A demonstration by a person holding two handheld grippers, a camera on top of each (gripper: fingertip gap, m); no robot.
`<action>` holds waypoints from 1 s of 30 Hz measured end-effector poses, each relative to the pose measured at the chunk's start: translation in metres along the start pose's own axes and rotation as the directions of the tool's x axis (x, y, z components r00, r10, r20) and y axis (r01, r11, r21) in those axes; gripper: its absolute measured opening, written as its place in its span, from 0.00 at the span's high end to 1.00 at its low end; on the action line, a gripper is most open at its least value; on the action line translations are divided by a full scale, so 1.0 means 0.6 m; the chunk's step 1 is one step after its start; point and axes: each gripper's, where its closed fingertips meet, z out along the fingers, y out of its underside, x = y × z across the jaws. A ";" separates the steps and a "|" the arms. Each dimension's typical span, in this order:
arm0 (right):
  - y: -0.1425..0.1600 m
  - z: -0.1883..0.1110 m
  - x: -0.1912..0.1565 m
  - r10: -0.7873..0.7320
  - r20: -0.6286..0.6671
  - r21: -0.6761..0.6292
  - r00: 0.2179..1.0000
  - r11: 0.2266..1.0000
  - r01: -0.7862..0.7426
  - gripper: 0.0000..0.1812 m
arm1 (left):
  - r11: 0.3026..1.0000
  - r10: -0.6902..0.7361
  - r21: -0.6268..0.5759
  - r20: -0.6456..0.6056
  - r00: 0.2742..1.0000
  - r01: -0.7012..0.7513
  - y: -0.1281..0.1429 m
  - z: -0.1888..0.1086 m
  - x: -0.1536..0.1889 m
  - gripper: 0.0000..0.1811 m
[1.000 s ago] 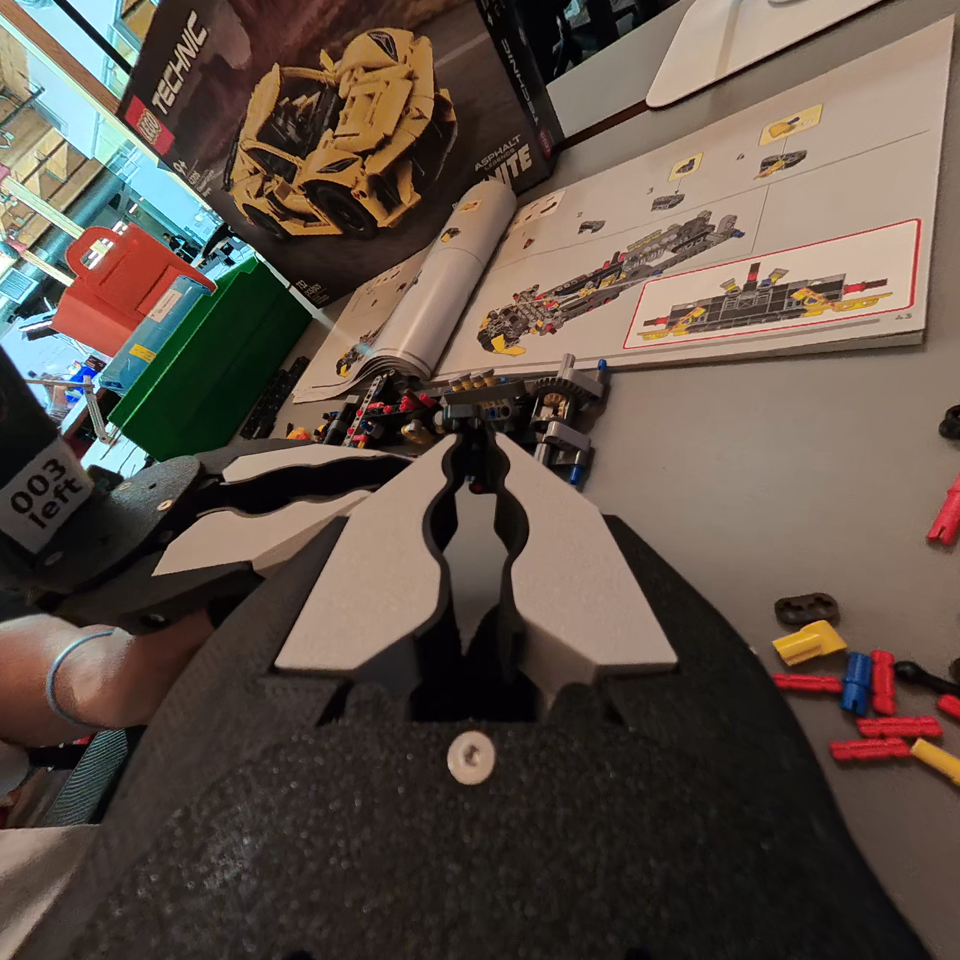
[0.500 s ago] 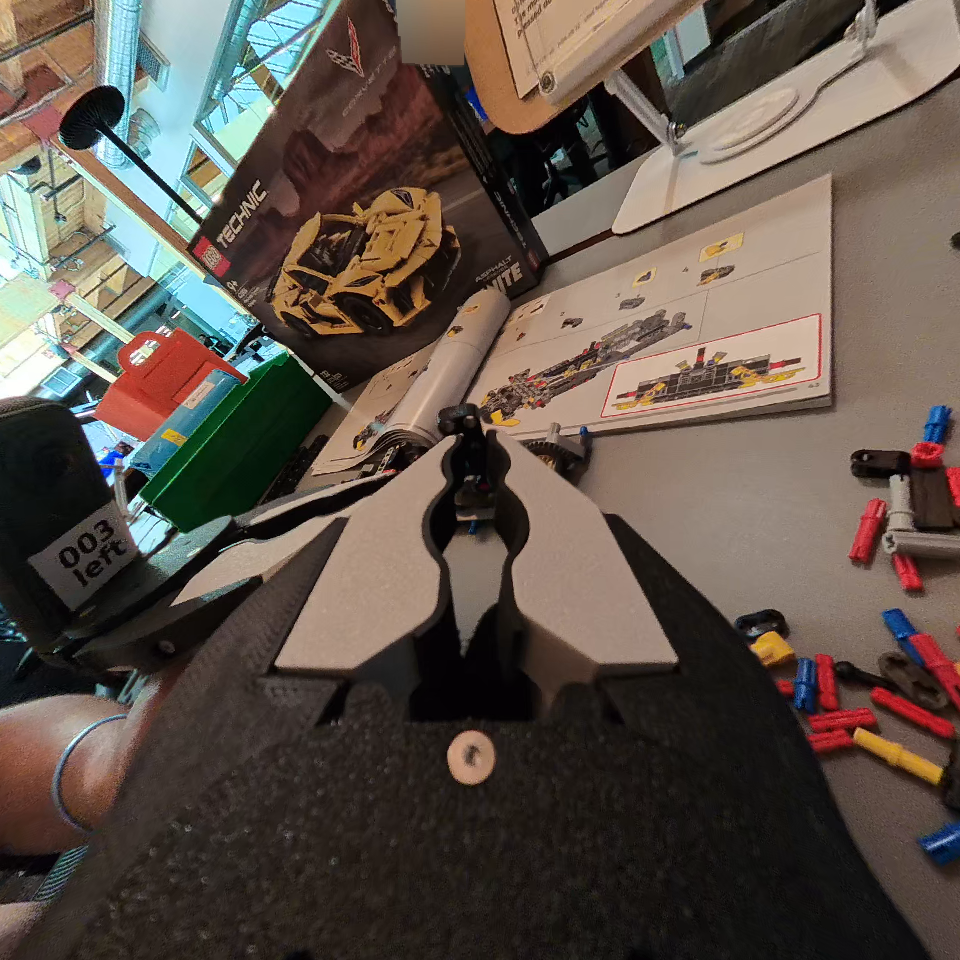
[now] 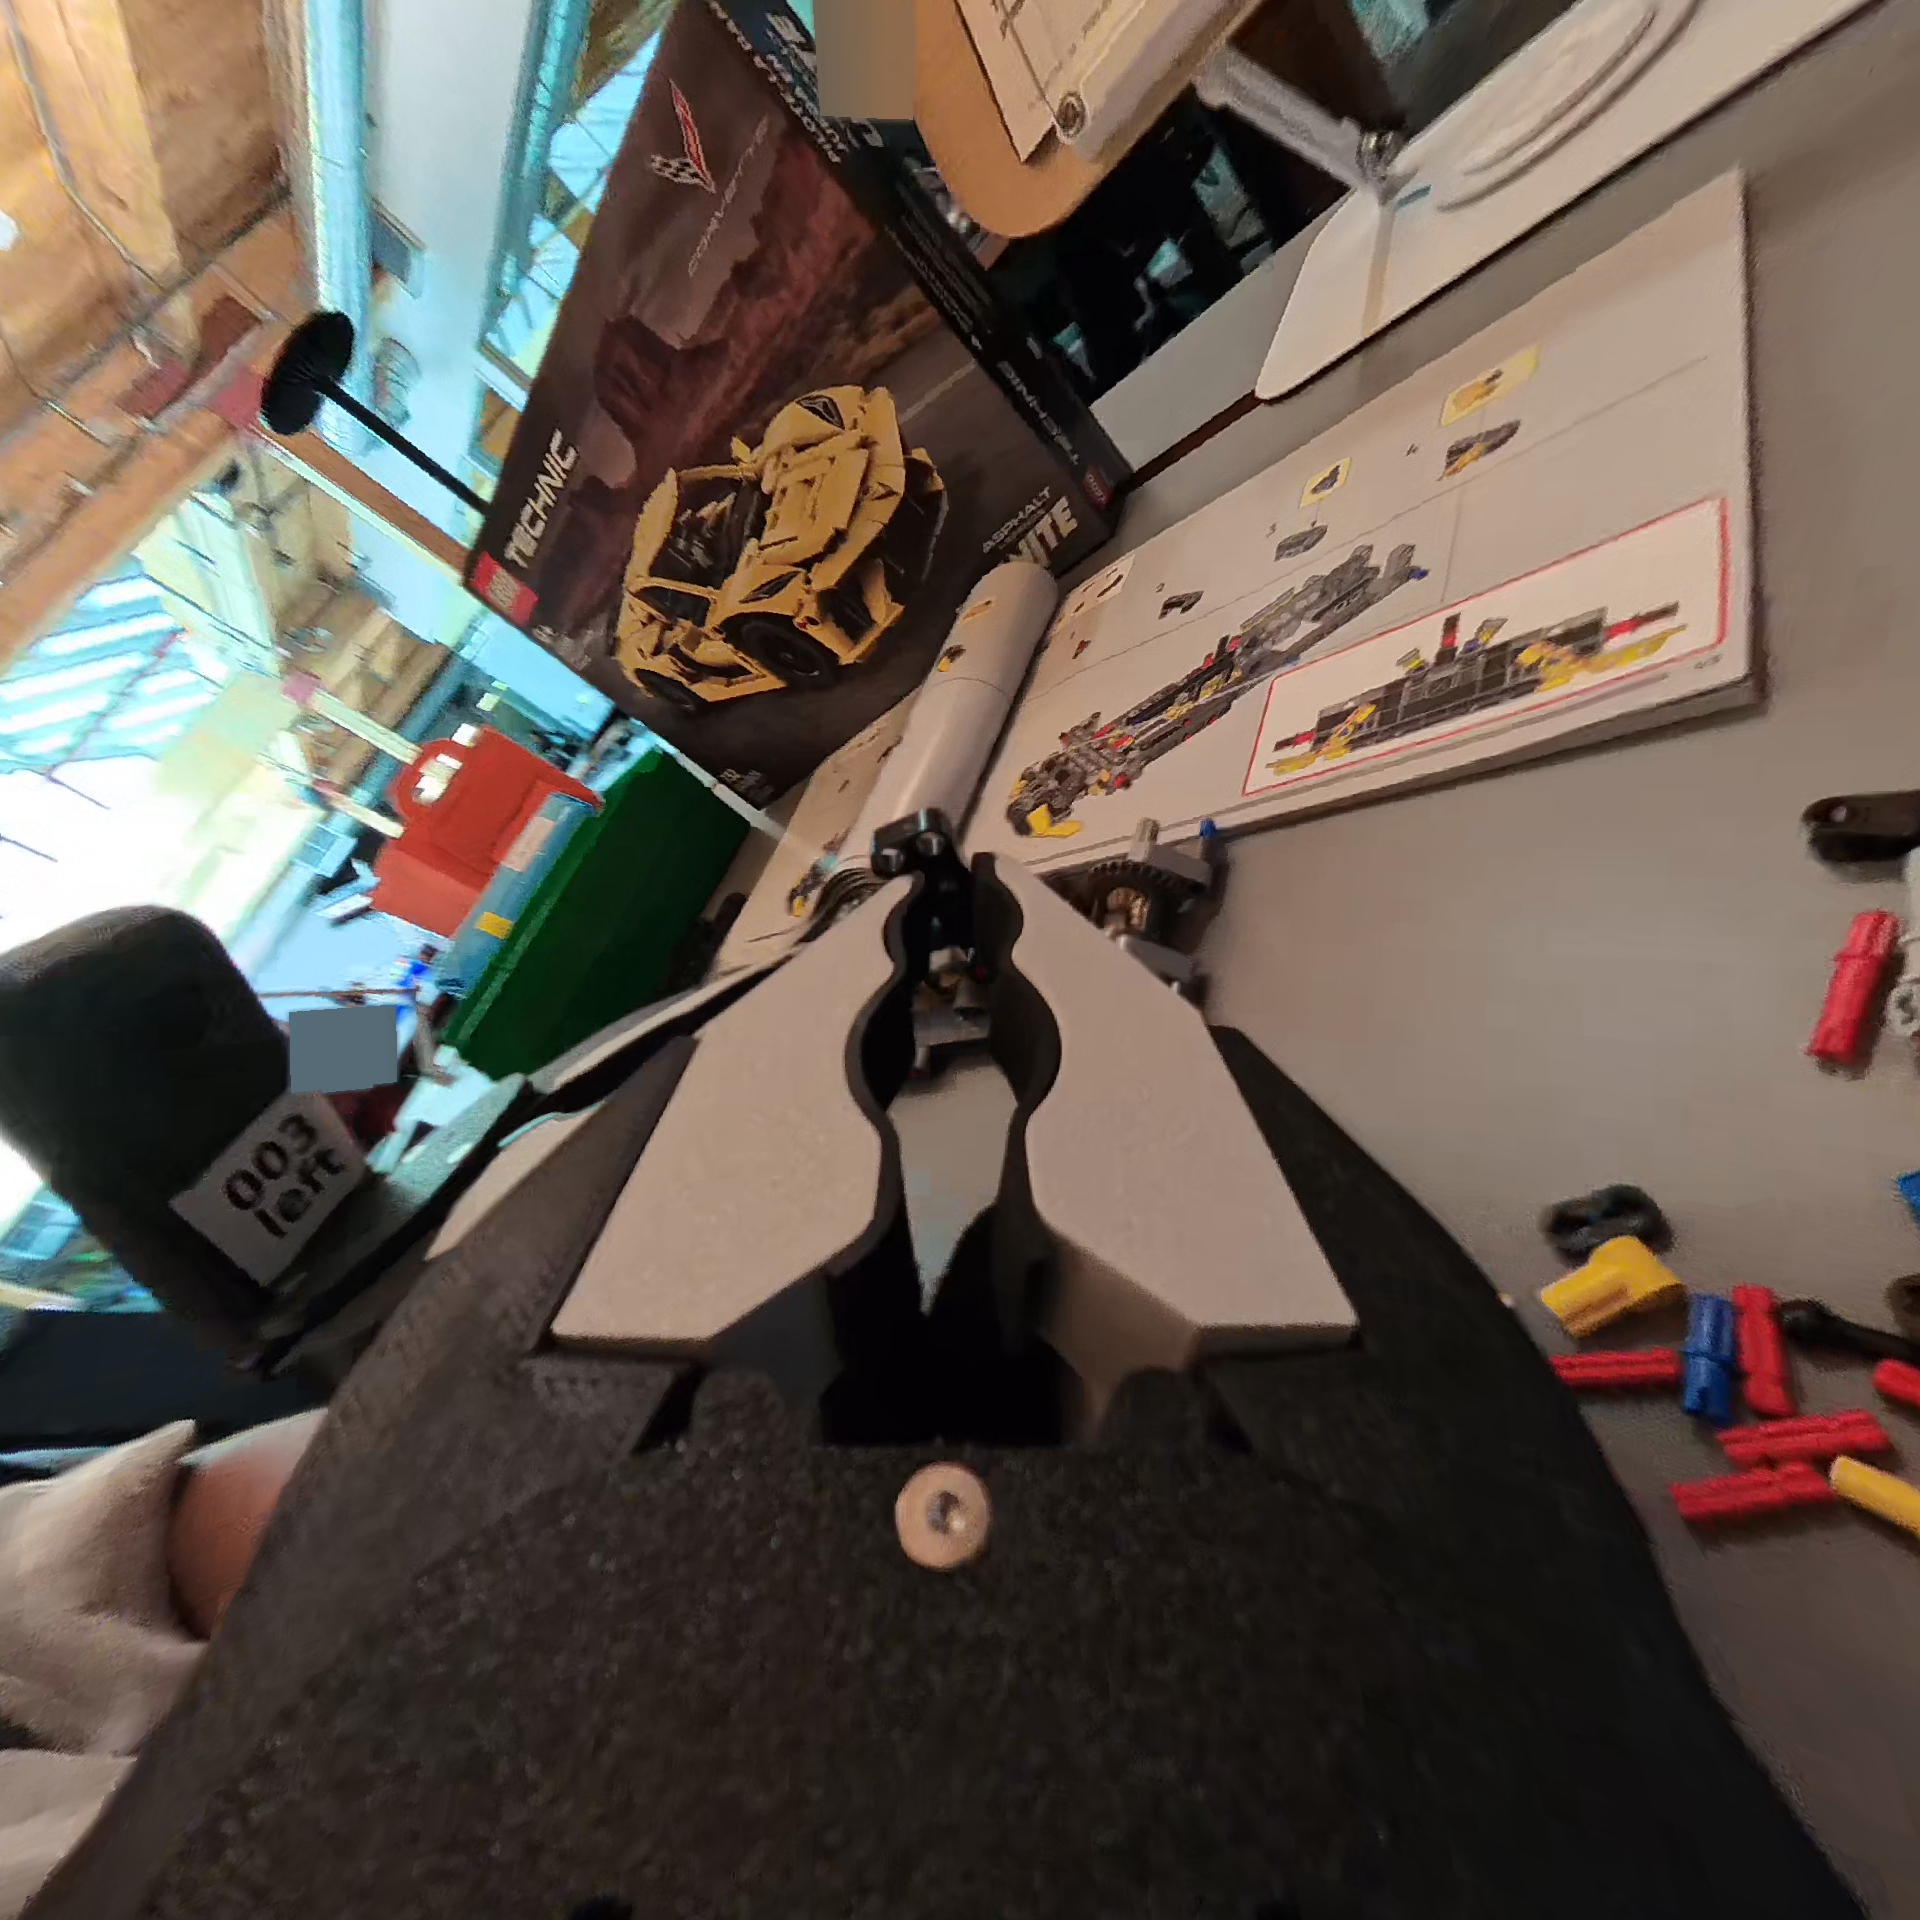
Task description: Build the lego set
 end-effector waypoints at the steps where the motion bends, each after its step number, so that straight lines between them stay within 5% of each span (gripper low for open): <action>1: 0.002 0.000 0.000 0.053 0.030 -0.006 0.998 0.999 -0.053 0.97 | 1.000 0.029 0.000 0.011 1.000 -0.029 -0.001 0.000 0.000 0.93; 8: -0.004 -0.003 -0.011 0.232 0.184 -0.021 0.955 0.972 -0.232 0.97 | 0.990 0.137 0.024 0.048 0.989 -0.138 -0.011 -0.003 0.005 0.94; 13: -0.009 -0.017 -0.071 0.377 0.463 -0.125 0.802 0.924 -0.362 0.97 | 0.947 0.319 0.010 0.063 0.946 -0.320 -0.007 -0.004 0.023 1.00; 16: -0.008 -0.012 -0.053 0.224 0.338 -0.047 0.914 0.974 -0.221 0.97 | 0.936 0.348 0.038 0.057 0.936 -0.350 -0.015 -0.010 0.027 1.00; 27: -0.026 -0.026 -0.004 0.352 0.311 -0.050 0.883 0.934 -0.355 0.97 | 0.918 0.250 -0.281 -0.136 0.959 -0.279 0.073 -0.006 -0.037 0.98; 30: -0.021 -0.027 0.005 0.297 0.257 -0.066 0.920 0.955 -0.290 0.97 | 0.911 0.289 -0.235 -0.225 0.930 -0.340 0.056 -0.006 -0.039 0.87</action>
